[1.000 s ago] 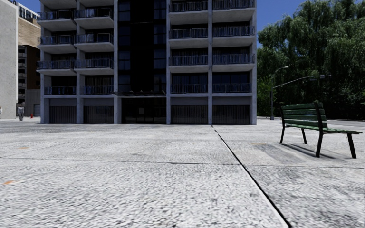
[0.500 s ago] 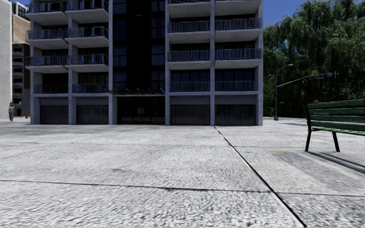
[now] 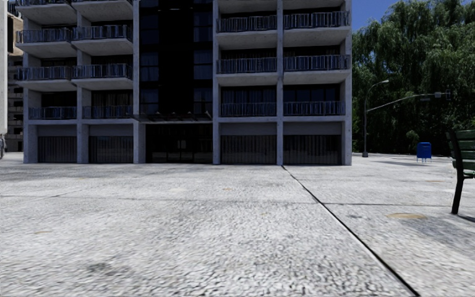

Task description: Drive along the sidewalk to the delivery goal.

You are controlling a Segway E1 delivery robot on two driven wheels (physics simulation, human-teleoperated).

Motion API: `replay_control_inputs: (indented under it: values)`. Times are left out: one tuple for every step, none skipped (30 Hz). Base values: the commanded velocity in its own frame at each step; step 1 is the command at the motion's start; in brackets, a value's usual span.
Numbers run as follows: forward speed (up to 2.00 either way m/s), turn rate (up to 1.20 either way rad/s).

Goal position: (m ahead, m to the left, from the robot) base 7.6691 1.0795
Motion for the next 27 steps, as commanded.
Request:
replay_control_inputs:
  values:
    - [2.0,0.0]
    - [2.0,0.0]
    - [2.0,0.0]
    - [2.0,0.0]
    - [2.0,0.0]
    - [2.0,0.0]
    - [2.0,0.0]
    - [2.0,0.05]
    - [2.0,0.05]
    - [2.0,0.35]
    - [2.0,0.58]
    - [2.0,0.71]
    - [2.0,0.77]
    - [2.0,0.79]
    - [2.0,0.79]
    - [2.0,0.79]
    - [2.0,0.64]
    - [2.0,0.25]
    - [2.0,0.1]
    - [2.0,0.1]
    - [2.0,0.02]
    - [2.0,0.0]
    - [2.0,0.0]
    - [2.0,0.0]
    - [2.0,0.0]
    - [2.0,0.0]
    - [2.0,0.0]
